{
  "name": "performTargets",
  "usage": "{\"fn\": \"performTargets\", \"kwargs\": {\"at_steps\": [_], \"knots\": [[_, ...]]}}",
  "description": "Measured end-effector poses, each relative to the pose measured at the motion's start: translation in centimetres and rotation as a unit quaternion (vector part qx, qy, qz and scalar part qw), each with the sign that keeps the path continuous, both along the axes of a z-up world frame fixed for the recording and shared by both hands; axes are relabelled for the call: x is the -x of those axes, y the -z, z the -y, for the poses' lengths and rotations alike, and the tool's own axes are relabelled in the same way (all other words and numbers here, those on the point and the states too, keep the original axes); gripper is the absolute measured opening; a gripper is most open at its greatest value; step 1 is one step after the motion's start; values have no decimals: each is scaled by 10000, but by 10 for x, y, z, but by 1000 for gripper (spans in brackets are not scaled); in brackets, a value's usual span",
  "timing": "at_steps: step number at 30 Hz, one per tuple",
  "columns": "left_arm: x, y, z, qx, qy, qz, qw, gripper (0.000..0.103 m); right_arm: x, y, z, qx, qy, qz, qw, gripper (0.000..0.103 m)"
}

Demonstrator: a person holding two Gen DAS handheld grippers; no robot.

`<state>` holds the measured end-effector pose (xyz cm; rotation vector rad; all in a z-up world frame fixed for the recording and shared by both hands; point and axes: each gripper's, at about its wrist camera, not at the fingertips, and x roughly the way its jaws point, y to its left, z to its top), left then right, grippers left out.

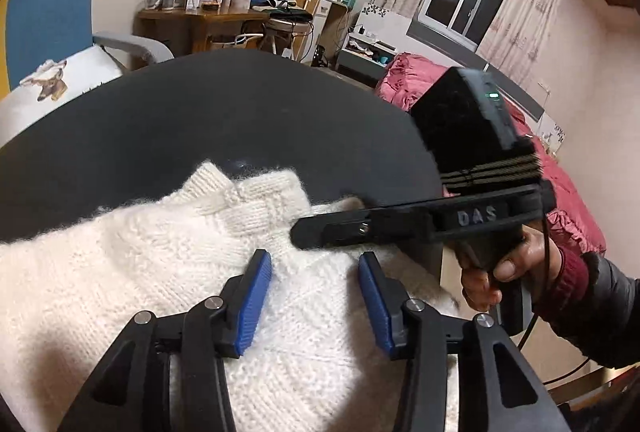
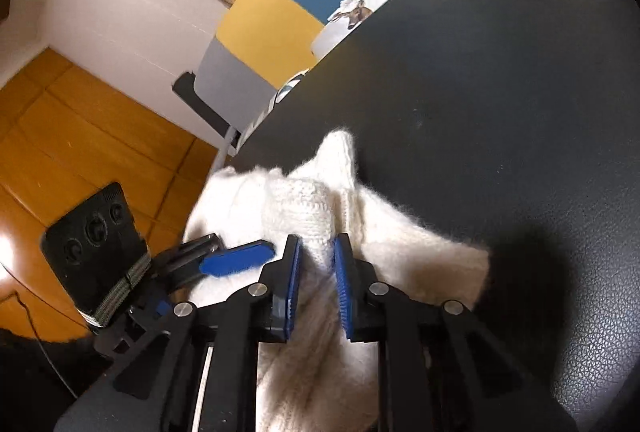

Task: Fold clothes

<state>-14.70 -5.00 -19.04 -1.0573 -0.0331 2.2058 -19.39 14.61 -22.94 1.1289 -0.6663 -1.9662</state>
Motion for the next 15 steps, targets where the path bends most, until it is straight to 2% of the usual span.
{"fn": "performTargets", "kwargs": {"at_steps": [2,11,14,15], "knots": [[-6,-1,0,-1,-2,-50,10000,46,-3,-12,4,-376,-58,-259,9989,20],[-13,-11,-5,92,4,-269,9996,46,20,-96,42,-604,-1023,-1098,9868,22],[-18,-17,4,-12,-132,-260,9996,46,44,-53,67,-1493,-1344,-241,9793,21],[-20,-20,12,-103,-263,-232,9993,46,46,-39,67,-1571,-1360,-107,9781,20]]}}
